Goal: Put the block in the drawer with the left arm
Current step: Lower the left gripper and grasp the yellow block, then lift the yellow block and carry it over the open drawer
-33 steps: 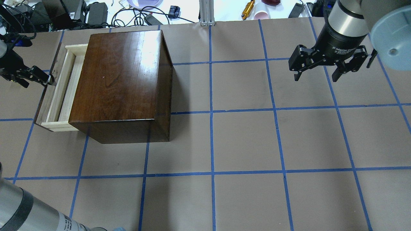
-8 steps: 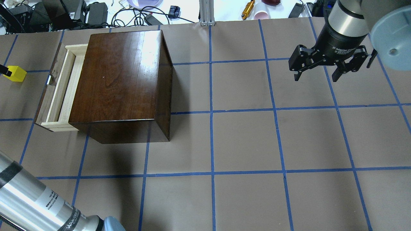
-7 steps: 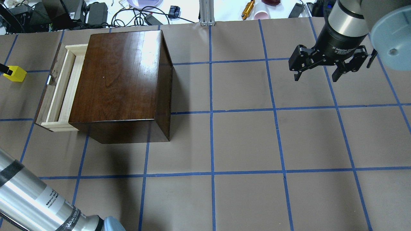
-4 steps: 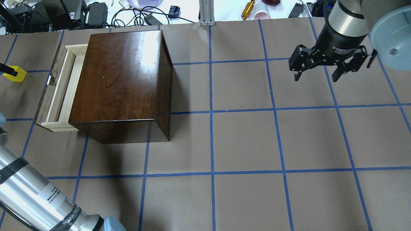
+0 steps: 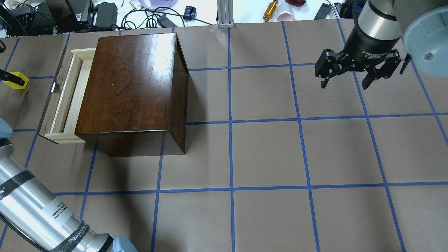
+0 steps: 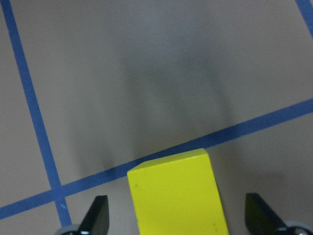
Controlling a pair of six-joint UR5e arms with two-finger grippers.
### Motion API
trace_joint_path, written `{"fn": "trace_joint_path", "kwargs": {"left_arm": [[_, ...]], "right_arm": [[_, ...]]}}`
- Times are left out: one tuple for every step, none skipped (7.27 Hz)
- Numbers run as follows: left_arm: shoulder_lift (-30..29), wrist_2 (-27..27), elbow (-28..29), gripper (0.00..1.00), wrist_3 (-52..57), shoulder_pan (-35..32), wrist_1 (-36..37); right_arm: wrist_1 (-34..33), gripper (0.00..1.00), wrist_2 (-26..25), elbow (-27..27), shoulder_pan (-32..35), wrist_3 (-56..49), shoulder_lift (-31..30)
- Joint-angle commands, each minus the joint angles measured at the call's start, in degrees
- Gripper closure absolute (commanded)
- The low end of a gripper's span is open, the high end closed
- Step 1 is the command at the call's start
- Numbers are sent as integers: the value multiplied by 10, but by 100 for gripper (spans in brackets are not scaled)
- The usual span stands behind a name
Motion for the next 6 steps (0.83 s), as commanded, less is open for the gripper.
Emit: {"fn": "trace_joint_path", "kwargs": {"left_arm": [[-1, 1, 0, 100, 2, -1, 0], [3, 1, 0, 100, 5, -1, -1], [15, 2, 0, 100, 4, -1, -7], [36, 3, -7, 100, 3, -1, -32], [68, 3, -8, 100, -3, -1, -88], [101, 5, -14, 100, -5, -3, -136]], "right_arm": [[0, 0, 0, 0, 0, 0, 0], [0, 0, 0, 0, 0, 0, 0], [0, 0, 0, 0, 0, 0, 0], [0, 0, 0, 0, 0, 0, 0], [0, 0, 0, 0, 0, 0, 0], [0, 0, 0, 0, 0, 0, 0]]}}
